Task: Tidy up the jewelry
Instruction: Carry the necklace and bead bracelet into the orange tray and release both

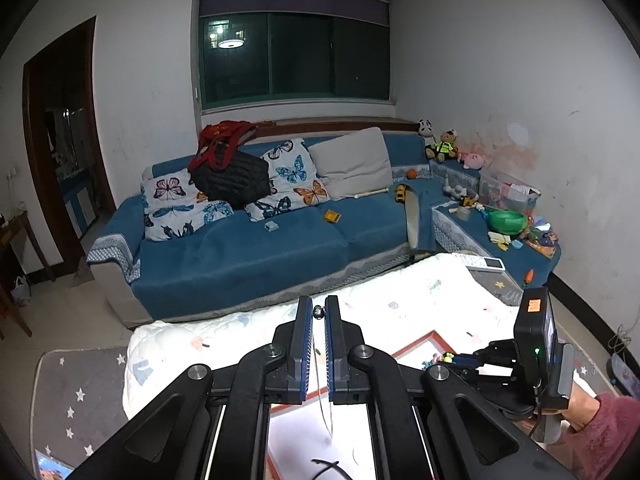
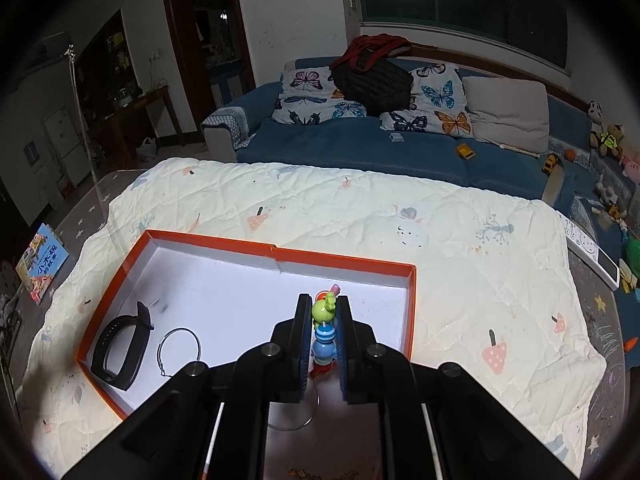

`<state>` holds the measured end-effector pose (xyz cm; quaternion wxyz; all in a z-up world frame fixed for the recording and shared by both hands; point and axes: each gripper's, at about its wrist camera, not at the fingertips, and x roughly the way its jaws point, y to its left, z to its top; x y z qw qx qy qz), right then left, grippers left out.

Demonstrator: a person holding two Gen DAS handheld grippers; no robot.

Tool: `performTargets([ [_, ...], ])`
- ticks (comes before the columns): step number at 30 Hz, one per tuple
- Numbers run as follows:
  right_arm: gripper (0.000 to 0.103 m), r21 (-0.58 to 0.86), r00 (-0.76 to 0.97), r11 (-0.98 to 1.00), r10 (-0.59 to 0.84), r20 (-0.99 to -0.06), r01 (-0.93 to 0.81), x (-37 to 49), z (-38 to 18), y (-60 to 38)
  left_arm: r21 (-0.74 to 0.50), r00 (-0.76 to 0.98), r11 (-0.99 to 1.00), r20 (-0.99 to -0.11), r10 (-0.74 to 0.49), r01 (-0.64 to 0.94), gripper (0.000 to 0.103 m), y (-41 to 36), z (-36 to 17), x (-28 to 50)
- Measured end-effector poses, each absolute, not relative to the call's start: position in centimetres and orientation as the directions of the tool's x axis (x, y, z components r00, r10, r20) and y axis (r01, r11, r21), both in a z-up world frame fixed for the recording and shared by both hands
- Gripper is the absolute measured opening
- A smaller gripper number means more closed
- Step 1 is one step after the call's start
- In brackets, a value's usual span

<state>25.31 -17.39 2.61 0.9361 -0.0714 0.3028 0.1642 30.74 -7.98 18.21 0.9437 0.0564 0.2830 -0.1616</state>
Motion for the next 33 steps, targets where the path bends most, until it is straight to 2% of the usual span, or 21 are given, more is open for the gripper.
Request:
performTargets([
  [8, 0.014, -0.045, 0.748, 0.943, 0.233, -0.621, -0.331, 25.9, 1.4, -17.7, -0.021, 0.74, 0.938, -0.608, -0.288, 0.347, 0.005, -8.2, 14.5, 31.4],
  [28, 0.015, -0.077, 0.709, 0.944, 0.184, -0.681, -0.319, 26.2, -0.2, -18.0, -0.109, 0.576, 0.948, -0.771, -0.27, 0.299, 0.005, -7.1, 0.7, 33.7],
  [31, 0.022, -0.064, 0.712, 0.947, 0.192, -0.675, -0.315, 26.0, -0.1, -18.2, -0.111, 0.554, 0.949, -0.789, -0.265, 0.295, 0.005, -6.8, -0.7, 33.7],
  [33, 0.034, -0.056, 0.716, 0.947, 0.199, -0.669, -0.316, 25.9, 0.0, -18.3, -0.111, 0.539, 0.95, -0.801, -0.259, 0.291, 0.006, -6.8, -1.6, 33.8],
])
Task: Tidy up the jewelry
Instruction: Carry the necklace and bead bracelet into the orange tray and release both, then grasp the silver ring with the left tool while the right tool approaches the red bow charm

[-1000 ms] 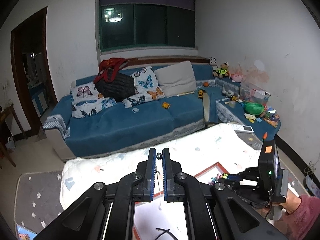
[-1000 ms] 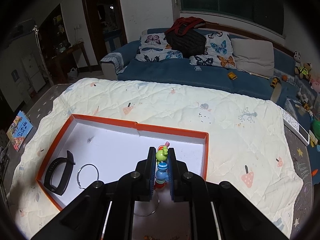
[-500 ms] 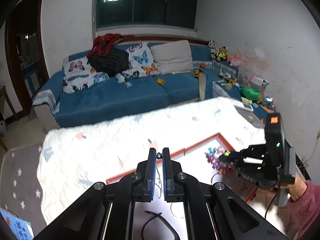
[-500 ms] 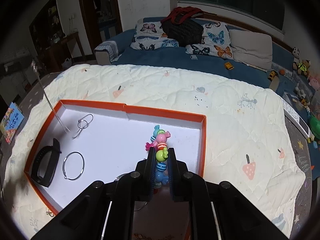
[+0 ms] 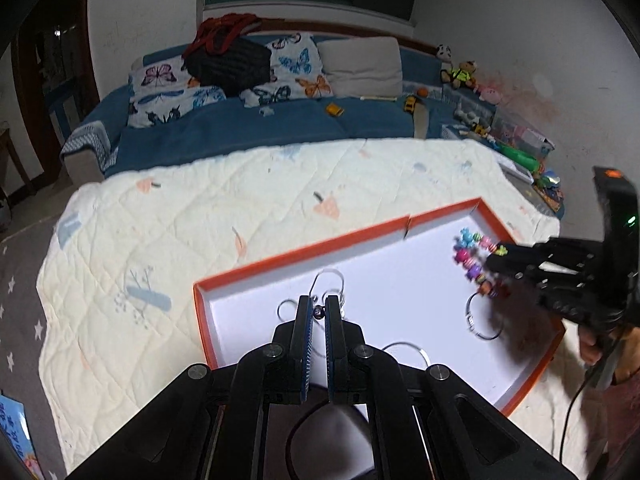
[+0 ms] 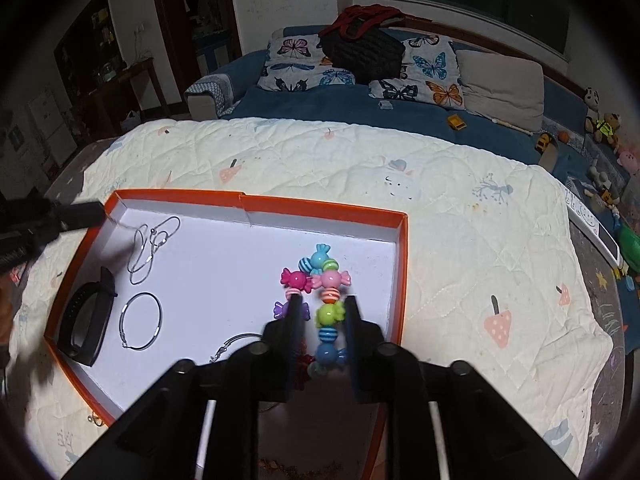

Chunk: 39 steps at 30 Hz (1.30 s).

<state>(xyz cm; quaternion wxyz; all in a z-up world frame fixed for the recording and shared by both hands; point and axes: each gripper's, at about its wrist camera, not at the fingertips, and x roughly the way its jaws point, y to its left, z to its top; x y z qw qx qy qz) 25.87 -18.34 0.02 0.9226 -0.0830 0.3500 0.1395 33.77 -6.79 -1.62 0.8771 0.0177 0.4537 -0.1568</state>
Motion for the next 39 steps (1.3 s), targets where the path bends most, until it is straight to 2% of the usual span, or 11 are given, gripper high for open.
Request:
performTargets([
  [2, 0.039, -0.059, 0.725, 0.947, 0.2, -0.66, -0.315, 25.6, 0.3, -18.5, -0.115, 0.524, 0.952, -0.813, -0.255, 0.285, 0.006, -6.7, -2.5, 33.9],
  [8, 0.043, -0.074, 0.738, 0.946, 0.195, -0.645, -0.315, 24.6, 0.8, -18.6, -0.113, 0.492, 0.956, -0.838, -0.237, 0.269, 0.008, -6.7, -4.3, 34.3],
  [10, 0.044, -0.069, 0.742, 0.946, 0.201, -0.639, -0.316, 24.2, 0.9, -18.7, -0.113, 0.485, 0.959, -0.844, -0.231, 0.26, 0.012, -6.8, -4.4, 34.3],
  [11, 0.044, -0.062, 0.743, 0.947, 0.205, -0.637, -0.315, 24.0, 1.1, -18.8, -0.11, 0.484, 0.961, -0.846, -0.225, 0.255, 0.019, -6.8, -4.5, 34.4],
  [12, 0.044, -0.056, 0.744, 0.948, 0.208, -0.635, -0.313, 23.9, 1.2, -18.8, -0.106, 0.486, 0.962, -0.846, -0.219, 0.25, 0.034, -6.7, -4.5, 34.3],
  [14, 0.044, -0.042, 0.748, 0.949, 0.219, -0.626, -0.313, 23.2, 1.5, -19.0, -0.094, 0.507, 0.967, -0.837, -0.205, 0.236, 0.053, -6.6, -4.3, 34.0],
  [20, 0.044, -0.039, 0.768, 0.951, 0.224, -0.6, -0.308, 20.6, 2.5, -19.2, -0.102, 0.54, 0.962, -0.81, -0.229, 0.255, 0.053, -6.6, -2.6, 31.8],
  [27, 0.045, -0.006, 0.782, 0.951, 0.249, -0.571, -0.308, 16.8, 2.6, -19.4, -0.088, 0.576, 0.942, -0.771, -0.269, 0.323, 0.053, -7.9, -0.3, 25.5],
  [30, 0.054, 0.003, 0.784, 0.955, 0.244, -0.571, -0.296, 15.4, 2.0, -19.6, -0.068, 0.571, 0.932, -0.773, -0.275, 0.357, 0.053, -8.8, -0.4, 22.7],
  [36, 0.055, -0.007, 0.777, 0.964, 0.208, -0.594, -0.264, 13.1, -0.3, -20.2, -0.027, 0.537, 0.901, -0.795, -0.281, 0.432, 0.052, -10.7, -2.5, 17.8],
  [39, 0.055, 0.015, 0.767, 0.965, 0.216, -0.604, -0.26, 12.3, -1.3, -20.6, -0.015, 0.514, 0.882, -0.808, -0.289, 0.472, 0.04, -11.6, -3.9, 16.3],
])
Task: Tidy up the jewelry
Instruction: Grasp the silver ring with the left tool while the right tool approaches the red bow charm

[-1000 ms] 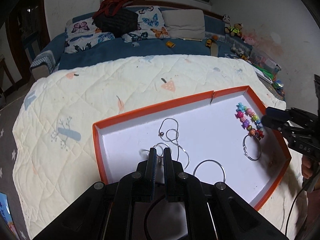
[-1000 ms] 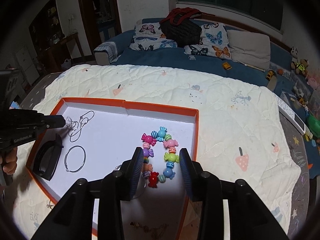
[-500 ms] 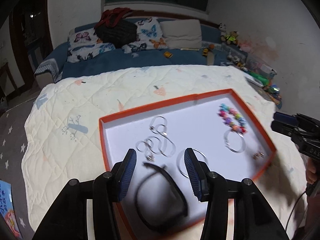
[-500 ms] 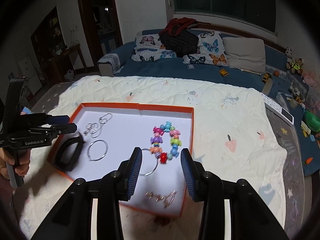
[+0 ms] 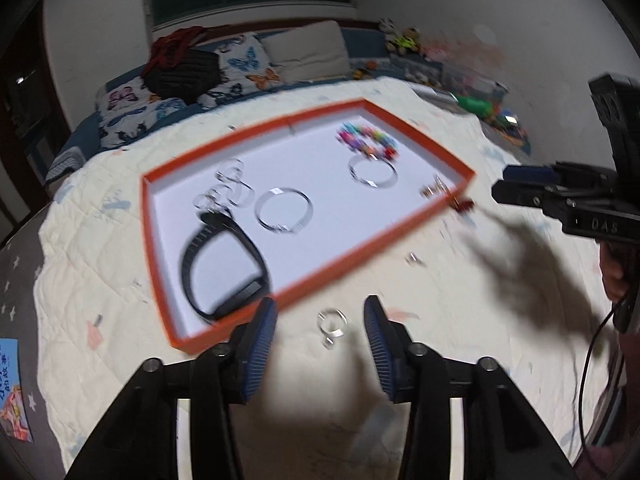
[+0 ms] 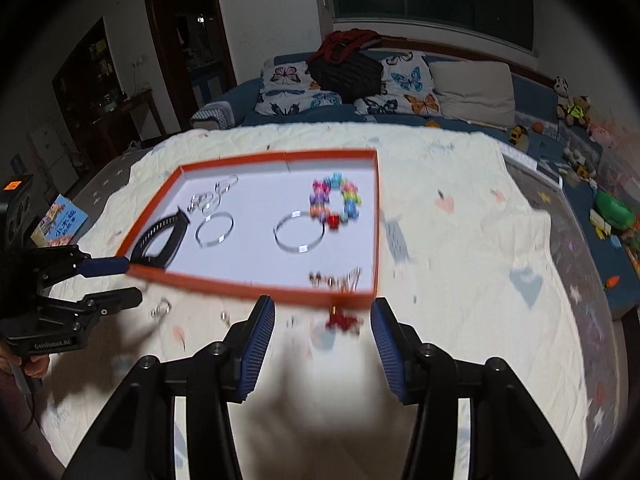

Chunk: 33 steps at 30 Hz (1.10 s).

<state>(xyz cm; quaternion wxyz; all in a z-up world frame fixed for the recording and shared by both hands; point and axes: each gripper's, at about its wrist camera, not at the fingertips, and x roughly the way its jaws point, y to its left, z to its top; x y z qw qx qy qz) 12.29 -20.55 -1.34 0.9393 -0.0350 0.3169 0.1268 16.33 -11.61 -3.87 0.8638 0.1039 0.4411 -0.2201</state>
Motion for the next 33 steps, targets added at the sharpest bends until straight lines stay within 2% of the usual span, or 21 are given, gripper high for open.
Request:
performTargets([
  [3, 0.055, 0.038, 0.761, 0.965, 0.228, -0.607, -0.259, 11.7, -1.9, -20.8, -0.019, 0.492, 0.873, -0.82, -0.293, 0.488, 0.032, -12.0, -5.1, 16.1],
  [18, 0.055, 0.074, 0.743, 0.965, 0.243, -0.624, -0.253, 12.0, -3.4, -21.0, -0.024, 0.456, 0.858, -0.839, -0.297, 0.513, 0.032, -12.0, -7.4, 17.7],
  [26, 0.055, 0.076, 0.735, 0.968, 0.233, -0.637, -0.241, 12.3, -3.8, -21.3, 0.032, 0.495, 0.843, -0.821, -0.285, 0.537, 0.019, -12.8, -7.6, 17.3],
  [33, 0.055, 0.063, 0.729, 0.967, 0.227, -0.645, -0.245, 12.6, -4.1, -21.2, 0.02, 0.511, 0.848, -0.806, -0.3, 0.529, 0.019, -12.4, -7.3, 17.1],
])
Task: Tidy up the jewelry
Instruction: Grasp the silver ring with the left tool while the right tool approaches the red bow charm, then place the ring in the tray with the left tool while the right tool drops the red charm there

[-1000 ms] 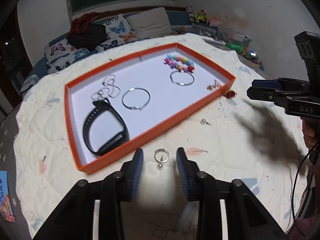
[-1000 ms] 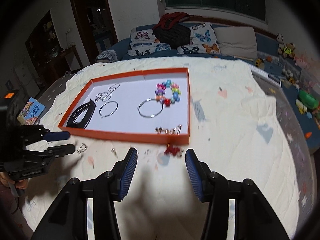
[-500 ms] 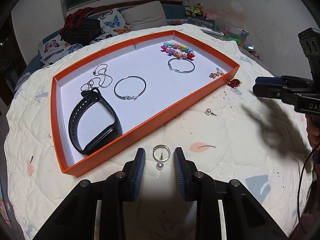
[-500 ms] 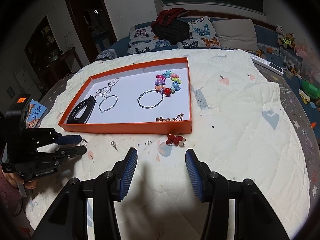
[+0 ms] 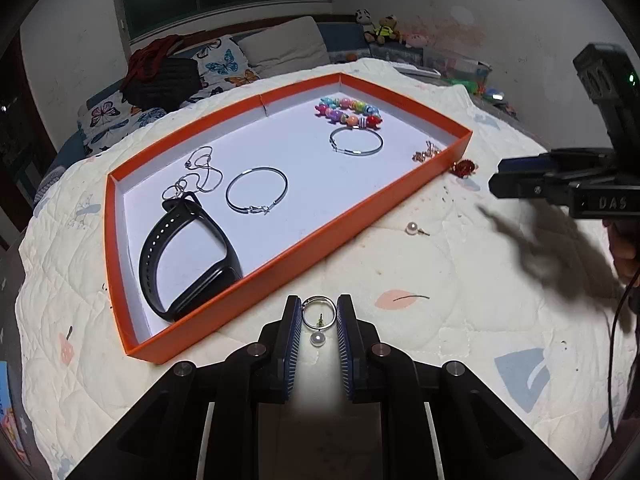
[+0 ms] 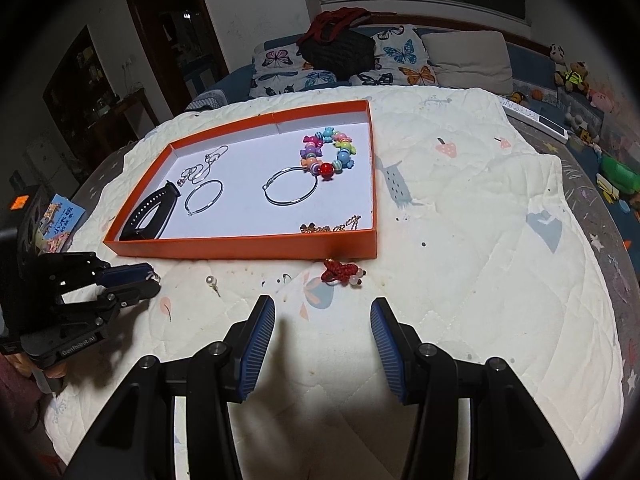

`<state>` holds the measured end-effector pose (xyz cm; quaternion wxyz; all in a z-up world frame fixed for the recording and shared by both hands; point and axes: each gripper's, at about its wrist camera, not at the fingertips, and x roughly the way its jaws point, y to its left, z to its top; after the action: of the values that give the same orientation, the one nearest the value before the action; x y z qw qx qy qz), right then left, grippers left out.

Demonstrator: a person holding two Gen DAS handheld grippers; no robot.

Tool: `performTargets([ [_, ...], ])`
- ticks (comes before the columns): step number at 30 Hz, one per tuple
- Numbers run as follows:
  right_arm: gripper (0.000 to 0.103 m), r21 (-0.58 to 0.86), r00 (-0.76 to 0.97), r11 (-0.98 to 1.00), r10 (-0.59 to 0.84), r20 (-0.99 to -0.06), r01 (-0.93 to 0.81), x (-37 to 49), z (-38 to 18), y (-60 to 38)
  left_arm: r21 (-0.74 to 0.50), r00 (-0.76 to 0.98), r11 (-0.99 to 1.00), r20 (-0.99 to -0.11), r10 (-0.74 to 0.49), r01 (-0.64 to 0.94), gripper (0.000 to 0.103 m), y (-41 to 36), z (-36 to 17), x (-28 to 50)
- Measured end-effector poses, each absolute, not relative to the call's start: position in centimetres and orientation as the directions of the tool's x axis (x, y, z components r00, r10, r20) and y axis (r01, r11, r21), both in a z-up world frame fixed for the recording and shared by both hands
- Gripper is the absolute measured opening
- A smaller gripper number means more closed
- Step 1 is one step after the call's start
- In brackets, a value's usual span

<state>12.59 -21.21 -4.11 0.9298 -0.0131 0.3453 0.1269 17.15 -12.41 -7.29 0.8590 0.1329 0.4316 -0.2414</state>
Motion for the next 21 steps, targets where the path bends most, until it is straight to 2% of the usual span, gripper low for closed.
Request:
performTargets([
  [19, 0.055, -0.01, 0.724, 0.97, 0.173, -0.668, -0.242, 15.1, -4.8, -21.1, -0.054, 0.548, 0.856, -0.746, -0.377, 0.515, 0.019, -11.6, -3.6, 16.3],
  [21, 0.051, -0.019, 0.726, 0.97, 0.167, -0.667, -0.241, 15.3, -4.8, -21.1, -0.055, 0.548, 0.855, -0.746, -0.379, 0.516, 0.019, -11.5, -3.5, 16.2],
])
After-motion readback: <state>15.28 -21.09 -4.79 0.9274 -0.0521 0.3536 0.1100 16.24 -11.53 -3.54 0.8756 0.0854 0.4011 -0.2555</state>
